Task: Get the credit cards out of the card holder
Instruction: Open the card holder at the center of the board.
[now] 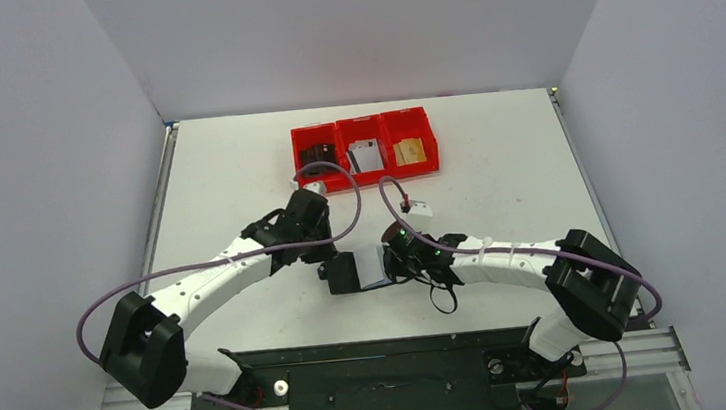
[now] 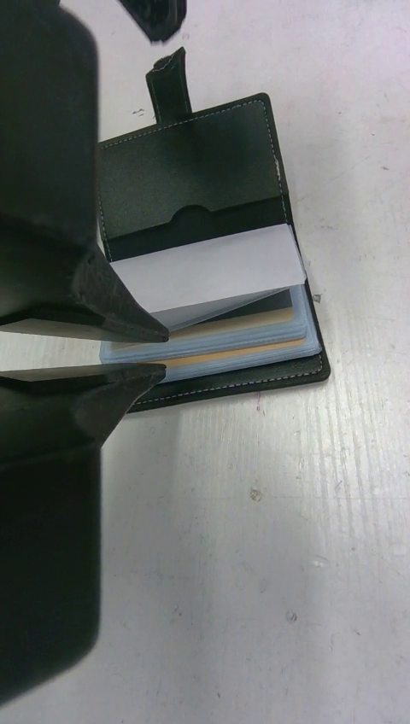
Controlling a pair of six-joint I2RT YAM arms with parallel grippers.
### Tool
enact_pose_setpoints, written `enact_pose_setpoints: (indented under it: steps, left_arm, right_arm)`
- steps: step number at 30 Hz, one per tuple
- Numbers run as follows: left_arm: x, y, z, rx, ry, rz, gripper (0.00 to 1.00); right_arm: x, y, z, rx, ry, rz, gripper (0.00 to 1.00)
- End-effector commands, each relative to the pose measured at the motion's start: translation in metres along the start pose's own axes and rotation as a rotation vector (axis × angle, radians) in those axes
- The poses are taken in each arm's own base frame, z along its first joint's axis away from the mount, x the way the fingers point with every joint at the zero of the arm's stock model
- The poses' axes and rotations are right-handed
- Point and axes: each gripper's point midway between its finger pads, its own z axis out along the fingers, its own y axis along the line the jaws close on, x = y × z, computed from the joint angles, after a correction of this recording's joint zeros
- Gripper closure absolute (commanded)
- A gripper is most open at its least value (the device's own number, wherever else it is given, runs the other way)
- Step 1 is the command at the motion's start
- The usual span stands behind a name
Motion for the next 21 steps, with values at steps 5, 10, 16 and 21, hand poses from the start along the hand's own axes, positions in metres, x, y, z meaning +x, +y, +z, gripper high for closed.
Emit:
enact_pose_setpoints:
  steps: [5, 10, 16, 21]
  left_arm:
    - [0.022, 0.006, 0.026, -0.002, 0.054, 0.000, 1.00]
    - [0.032, 0.014, 0.035, -0.022, 0.075, -0.011, 1.00]
    - [0.042, 0.021, 0.045, -0.043, 0.100, -0.004, 1.00]
    - [0.040, 0.018, 0.044, -0.030, 0.091, -0.002, 1.00]
  right_arm:
    - [-0.013, 0.029, -0.002, -0.066, -0.021, 0.007, 0.89]
    - [-0.013, 0.034, -0.001, -0.075, -0.009, 0.002, 0.89]
    - [-0.012, 0.051, 0.001, -0.121, 0.019, 0.003, 0.89]
    - [-0.010, 0.070, 0.005, -0.165, 0.047, 0.012, 0.89]
